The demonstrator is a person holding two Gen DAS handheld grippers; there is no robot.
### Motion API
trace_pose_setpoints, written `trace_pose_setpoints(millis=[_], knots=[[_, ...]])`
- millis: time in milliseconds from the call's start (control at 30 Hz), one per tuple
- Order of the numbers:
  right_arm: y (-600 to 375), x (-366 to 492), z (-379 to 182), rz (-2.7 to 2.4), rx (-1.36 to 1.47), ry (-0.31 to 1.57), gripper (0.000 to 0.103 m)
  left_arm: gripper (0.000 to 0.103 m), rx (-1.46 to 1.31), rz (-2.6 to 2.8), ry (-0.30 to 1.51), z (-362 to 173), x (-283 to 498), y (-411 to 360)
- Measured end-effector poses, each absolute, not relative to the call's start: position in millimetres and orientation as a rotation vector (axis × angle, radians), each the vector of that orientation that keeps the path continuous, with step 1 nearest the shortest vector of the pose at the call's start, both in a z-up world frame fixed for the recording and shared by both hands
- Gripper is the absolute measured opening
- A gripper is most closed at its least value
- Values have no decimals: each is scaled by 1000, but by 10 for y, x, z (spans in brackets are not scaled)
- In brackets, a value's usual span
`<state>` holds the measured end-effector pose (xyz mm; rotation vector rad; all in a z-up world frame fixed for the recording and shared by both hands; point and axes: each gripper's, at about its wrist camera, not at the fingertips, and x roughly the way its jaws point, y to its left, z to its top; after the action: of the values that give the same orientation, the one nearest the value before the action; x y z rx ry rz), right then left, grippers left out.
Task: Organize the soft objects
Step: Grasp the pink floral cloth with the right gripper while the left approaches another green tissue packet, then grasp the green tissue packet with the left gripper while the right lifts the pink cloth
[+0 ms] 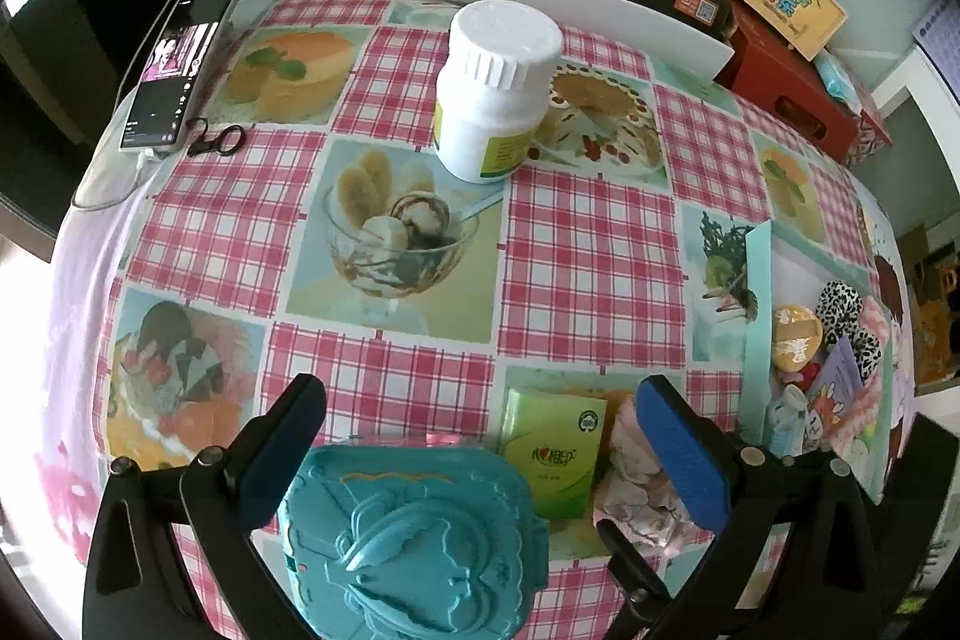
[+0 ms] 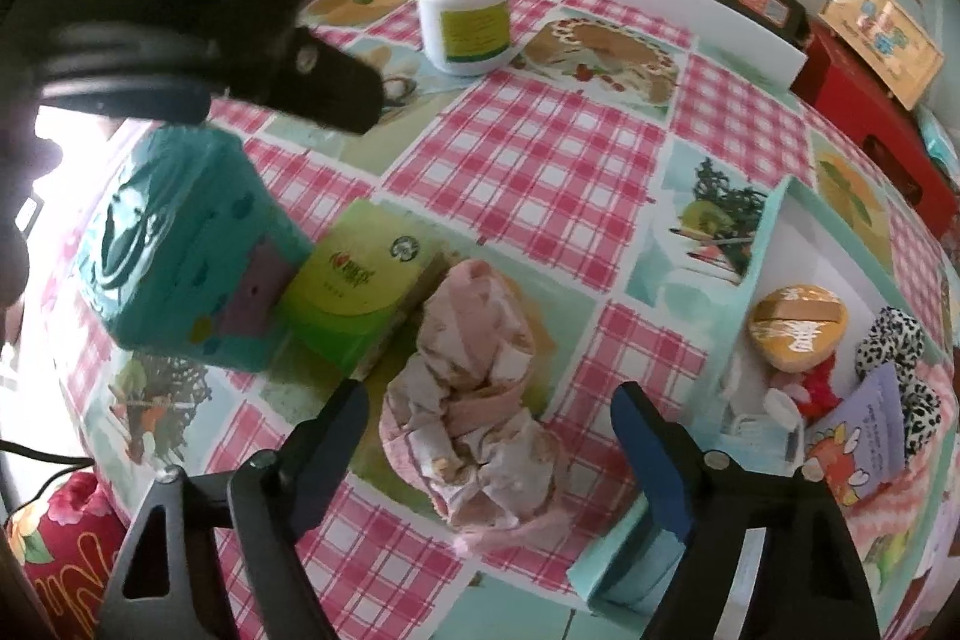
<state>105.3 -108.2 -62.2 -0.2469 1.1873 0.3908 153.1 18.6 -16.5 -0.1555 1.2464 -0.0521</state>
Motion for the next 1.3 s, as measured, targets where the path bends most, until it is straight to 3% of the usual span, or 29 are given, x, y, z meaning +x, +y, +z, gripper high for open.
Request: trace_pose_setpoints(millis=[167, 600, 1067, 1300], knots=[[-1057, 1065, -728, 401, -258, 1219, 67, 103, -159, -52, 1249, -171, 1537, 195], [-1307, 1260, -748, 351, -171, 1213, 40, 103, -174, -35, 1243, -169, 1551, 241], [-1672, 1547, -705, 309, 25, 1190, 29, 103, -72, -111, 1339, -316, 1705, -56], [-1791, 1543, -596, 300, 71, 1158, 29, 103, 95, -140, 1468, -528, 1869, -207]])
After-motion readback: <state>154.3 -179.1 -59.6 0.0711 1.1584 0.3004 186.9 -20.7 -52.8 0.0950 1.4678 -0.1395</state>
